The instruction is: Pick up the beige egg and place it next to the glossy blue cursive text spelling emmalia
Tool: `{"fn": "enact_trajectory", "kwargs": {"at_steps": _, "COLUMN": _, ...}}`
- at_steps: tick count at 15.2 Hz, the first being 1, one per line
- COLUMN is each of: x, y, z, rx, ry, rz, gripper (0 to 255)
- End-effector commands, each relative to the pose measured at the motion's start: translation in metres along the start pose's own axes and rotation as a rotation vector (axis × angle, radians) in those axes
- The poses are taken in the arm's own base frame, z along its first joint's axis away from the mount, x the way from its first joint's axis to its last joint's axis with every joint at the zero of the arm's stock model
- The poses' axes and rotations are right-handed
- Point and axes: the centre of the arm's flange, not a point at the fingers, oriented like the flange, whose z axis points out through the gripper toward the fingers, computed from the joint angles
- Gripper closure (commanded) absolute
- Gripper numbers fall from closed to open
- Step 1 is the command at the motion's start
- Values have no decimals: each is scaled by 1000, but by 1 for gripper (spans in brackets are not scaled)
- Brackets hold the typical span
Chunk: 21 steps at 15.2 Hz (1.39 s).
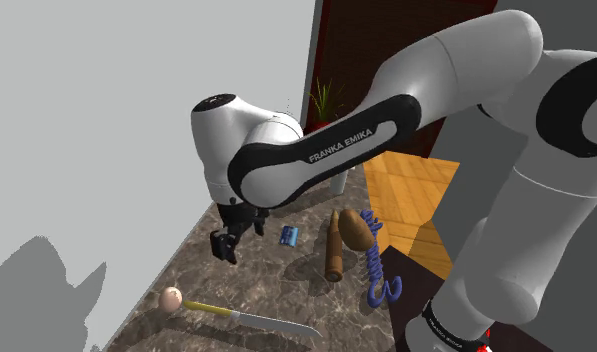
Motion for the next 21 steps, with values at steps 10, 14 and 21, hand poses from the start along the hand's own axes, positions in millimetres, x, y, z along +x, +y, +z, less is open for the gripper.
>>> {"fn": "enact_trajectory", "kwargs": {"at_steps": 10, "x": 79, "y": -112, "z": 38, "rx": -12, "ry": 30, "rz": -4, "gripper": 0}}
{"fn": "enact_trajectory", "kwargs": {"at_steps": 14, "x": 109, "y": -153, "z": 52, "rx": -16, "ry": 41, "rz": -5, "gripper": 0}}
{"fn": "enact_trajectory", "kwargs": {"at_steps": 21, "x": 115, "y": -159, "z": 86, "rx": -16, "ry": 43, "rz": -6, "gripper": 0}}
